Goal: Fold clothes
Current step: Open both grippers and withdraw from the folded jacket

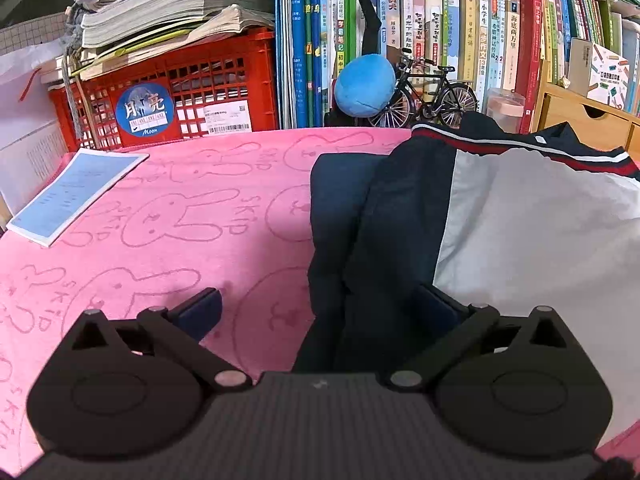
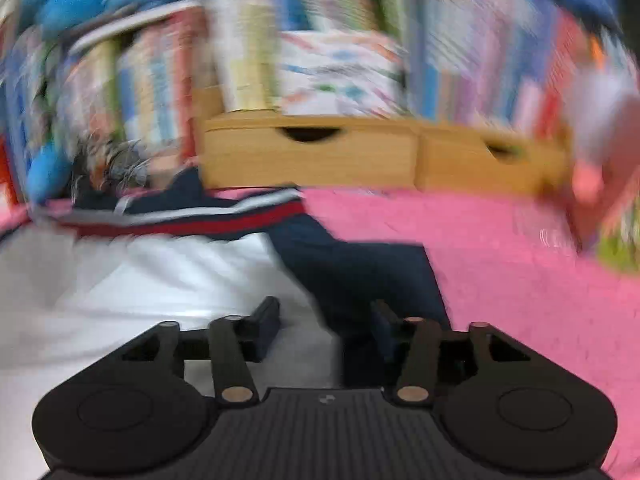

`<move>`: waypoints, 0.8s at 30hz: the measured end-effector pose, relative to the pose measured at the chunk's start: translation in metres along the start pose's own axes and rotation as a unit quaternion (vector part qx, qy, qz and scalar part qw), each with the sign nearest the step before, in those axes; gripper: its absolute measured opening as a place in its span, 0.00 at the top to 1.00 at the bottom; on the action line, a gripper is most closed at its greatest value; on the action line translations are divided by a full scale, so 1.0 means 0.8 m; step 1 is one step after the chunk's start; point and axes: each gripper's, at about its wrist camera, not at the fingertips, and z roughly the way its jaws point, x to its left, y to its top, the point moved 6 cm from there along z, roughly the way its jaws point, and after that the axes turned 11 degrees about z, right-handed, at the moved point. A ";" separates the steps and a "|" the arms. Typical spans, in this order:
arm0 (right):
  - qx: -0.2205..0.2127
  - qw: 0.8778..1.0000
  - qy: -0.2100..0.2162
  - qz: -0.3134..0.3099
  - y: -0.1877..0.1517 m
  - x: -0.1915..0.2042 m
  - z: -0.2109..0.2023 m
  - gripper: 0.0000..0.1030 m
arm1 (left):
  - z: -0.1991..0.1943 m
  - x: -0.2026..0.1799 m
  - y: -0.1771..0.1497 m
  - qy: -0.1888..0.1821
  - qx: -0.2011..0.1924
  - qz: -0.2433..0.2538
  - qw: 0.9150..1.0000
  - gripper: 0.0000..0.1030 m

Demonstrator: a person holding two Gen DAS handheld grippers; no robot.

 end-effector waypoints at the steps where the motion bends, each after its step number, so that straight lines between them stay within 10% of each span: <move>1: 0.004 1.000 0.005 0.009 0.000 -0.005 0.002 0.50 | -0.002 0.001 0.000 0.000 0.000 0.000 1.000 0.00; 5: 0.002 1.000 -0.014 -0.020 -0.006 0.003 0.005 0.48 | -0.028 0.002 0.013 0.048 -0.008 0.007 0.999 0.03; 11: 0.004 1.000 -0.015 -0.018 -0.005 0.009 0.007 0.47 | -0.080 -0.086 0.101 -0.040 -0.099 0.077 0.991 0.02; 16: 0.004 1.000 -0.016 -0.017 -0.001 0.012 0.010 0.46 | 0.010 -0.165 0.130 -0.023 -0.042 0.170 0.984 0.04; 24: 0.009 1.000 -0.008 -0.016 -0.002 0.012 0.011 0.44 | 0.063 -0.064 0.094 0.000 -0.004 0.096 0.995 0.00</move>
